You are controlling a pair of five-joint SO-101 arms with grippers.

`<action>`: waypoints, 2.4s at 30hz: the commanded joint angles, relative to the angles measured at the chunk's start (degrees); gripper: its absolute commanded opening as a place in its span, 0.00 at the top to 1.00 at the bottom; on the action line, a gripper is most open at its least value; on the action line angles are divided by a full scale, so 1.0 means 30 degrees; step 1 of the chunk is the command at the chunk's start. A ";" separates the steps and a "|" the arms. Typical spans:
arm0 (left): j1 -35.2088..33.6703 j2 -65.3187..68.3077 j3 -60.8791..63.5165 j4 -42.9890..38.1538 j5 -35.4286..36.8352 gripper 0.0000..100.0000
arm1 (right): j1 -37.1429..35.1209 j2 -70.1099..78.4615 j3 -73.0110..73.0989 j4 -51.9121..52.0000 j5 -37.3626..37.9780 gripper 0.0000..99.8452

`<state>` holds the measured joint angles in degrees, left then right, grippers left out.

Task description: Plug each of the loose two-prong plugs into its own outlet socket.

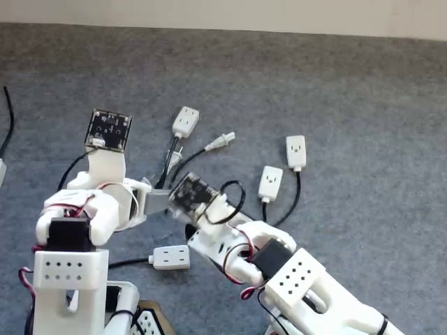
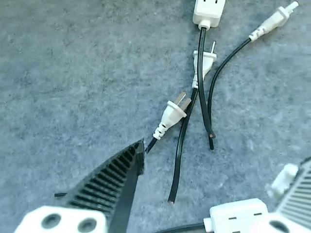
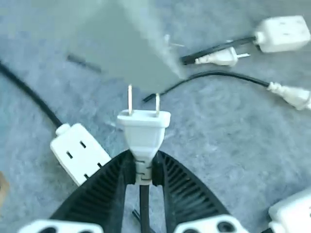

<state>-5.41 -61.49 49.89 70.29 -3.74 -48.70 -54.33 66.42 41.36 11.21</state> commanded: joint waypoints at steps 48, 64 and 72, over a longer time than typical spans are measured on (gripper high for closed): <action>0.1040 -0.2388 0.4469 -0.3780 0.0000 0.55 | 0.1509 0.0249 -0.7370 0.5905 0.0850 0.99; -0.4147 1.4315 -1.5311 0.4923 -0.0674 0.55 | -0.0132 0.4088 -0.9568 0.8366 0.4073 0.99; -0.8190 2.4220 -2.4777 0.6916 -0.3429 0.55 | -0.3062 0.8601 -1.3407 1.0212 0.6388 0.99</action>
<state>-24.13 -0.13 -11.74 90.33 -11.12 -54.33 -31.56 32.22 70.73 28.88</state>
